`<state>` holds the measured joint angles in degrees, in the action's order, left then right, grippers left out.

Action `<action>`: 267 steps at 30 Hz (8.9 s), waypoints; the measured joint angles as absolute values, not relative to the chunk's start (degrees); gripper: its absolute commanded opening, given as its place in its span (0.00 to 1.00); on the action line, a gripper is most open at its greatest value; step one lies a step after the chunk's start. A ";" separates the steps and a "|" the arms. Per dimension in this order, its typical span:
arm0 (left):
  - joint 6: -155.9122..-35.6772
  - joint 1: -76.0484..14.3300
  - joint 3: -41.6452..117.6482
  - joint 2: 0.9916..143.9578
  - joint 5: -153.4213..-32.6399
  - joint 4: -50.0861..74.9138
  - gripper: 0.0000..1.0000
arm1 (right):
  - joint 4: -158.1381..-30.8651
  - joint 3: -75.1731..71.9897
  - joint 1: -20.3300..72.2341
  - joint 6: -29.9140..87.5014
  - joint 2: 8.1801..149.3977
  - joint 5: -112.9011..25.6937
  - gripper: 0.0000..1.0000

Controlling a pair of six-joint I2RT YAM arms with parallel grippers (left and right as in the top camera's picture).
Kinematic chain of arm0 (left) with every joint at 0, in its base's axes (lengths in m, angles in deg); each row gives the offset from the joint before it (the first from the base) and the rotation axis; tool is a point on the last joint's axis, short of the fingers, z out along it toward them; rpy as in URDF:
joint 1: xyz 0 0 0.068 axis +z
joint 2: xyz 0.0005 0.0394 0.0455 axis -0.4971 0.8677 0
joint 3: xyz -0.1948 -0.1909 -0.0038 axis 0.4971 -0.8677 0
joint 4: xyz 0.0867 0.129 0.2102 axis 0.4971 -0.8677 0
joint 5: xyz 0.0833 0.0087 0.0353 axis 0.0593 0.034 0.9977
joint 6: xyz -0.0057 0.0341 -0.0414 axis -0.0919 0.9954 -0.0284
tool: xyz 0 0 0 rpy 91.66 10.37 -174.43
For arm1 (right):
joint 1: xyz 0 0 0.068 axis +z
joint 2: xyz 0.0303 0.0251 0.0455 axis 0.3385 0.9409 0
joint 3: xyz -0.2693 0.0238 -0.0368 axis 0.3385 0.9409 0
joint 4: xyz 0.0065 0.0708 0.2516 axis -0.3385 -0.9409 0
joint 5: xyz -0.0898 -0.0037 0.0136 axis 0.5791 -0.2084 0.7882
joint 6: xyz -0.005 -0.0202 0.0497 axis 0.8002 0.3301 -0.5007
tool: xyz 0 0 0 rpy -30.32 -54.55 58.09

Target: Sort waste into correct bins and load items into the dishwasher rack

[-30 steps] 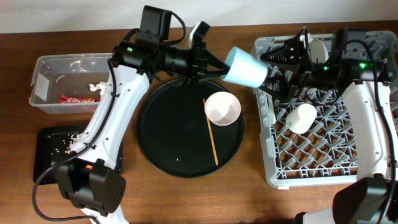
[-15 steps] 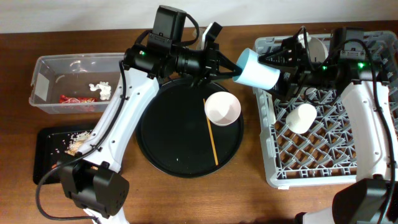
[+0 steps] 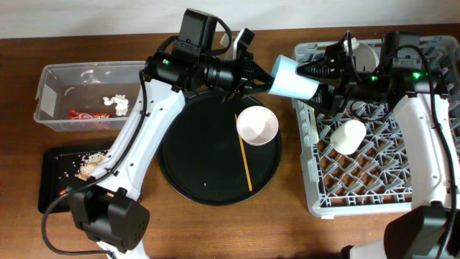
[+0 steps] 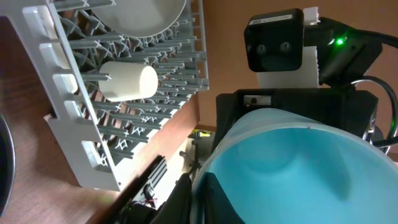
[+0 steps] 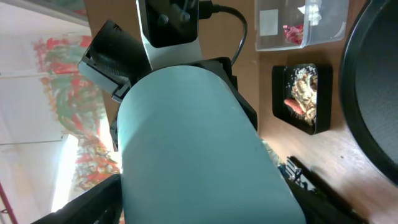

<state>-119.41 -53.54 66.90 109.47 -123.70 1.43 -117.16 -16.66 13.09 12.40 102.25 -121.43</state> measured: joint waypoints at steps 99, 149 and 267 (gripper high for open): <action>-115.74 -29.67 66.83 109.49 -67.26 -37.61 0.99 | -121.20 -31.48 52.78 25.36 136.31 -32.95 0.28; -115.74 -29.67 66.81 109.49 -67.26 -37.61 0.99 | -108.98 -25.03 -26.25 58.17 129.38 -107.68 0.04; -115.74 -29.67 66.81 109.49 -66.87 -37.63 0.99 | -137.99 -50.78 20.28 48.53 131.85 -41.08 0.69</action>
<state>-115.74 -29.67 66.81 109.49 -66.87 -37.63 -137.99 -50.78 20.28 48.53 131.85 -41.08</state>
